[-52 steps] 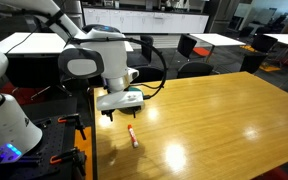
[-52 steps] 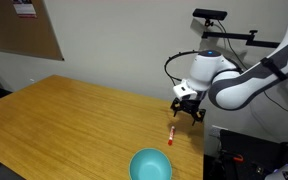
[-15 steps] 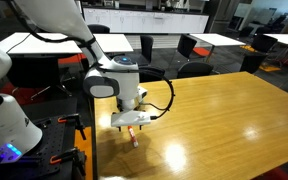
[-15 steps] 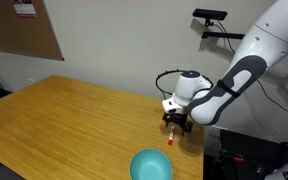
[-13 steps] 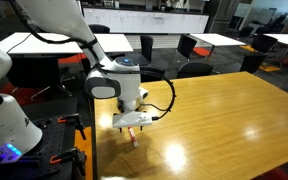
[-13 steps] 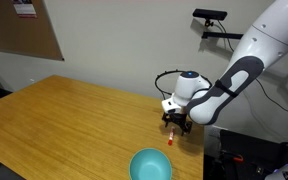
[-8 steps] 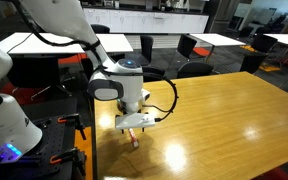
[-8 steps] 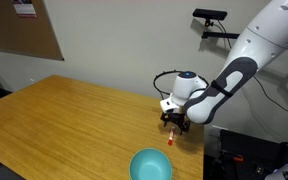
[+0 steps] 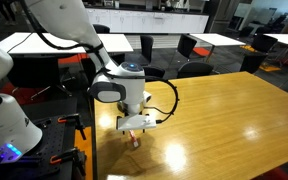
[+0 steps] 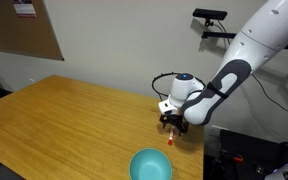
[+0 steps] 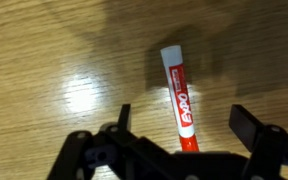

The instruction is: Put the marker in the teal bowl

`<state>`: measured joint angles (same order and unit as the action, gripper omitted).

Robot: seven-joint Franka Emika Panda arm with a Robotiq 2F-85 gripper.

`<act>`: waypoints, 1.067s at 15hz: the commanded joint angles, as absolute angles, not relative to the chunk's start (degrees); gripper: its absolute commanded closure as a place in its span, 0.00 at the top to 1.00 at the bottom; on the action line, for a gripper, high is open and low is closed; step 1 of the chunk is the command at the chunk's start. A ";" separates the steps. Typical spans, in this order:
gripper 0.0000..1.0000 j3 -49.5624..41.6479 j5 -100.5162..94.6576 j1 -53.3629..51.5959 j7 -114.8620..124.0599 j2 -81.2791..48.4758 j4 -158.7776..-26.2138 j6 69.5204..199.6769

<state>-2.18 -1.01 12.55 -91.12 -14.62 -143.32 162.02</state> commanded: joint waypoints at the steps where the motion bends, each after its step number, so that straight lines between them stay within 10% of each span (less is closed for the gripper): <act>1: 1.00 -0.55 -0.61 14.42 -93.15 -16.14 -141.98 162.06; 16: 0.90 1.55 -0.90 16.78 -92.92 -19.29 -140.17 161.69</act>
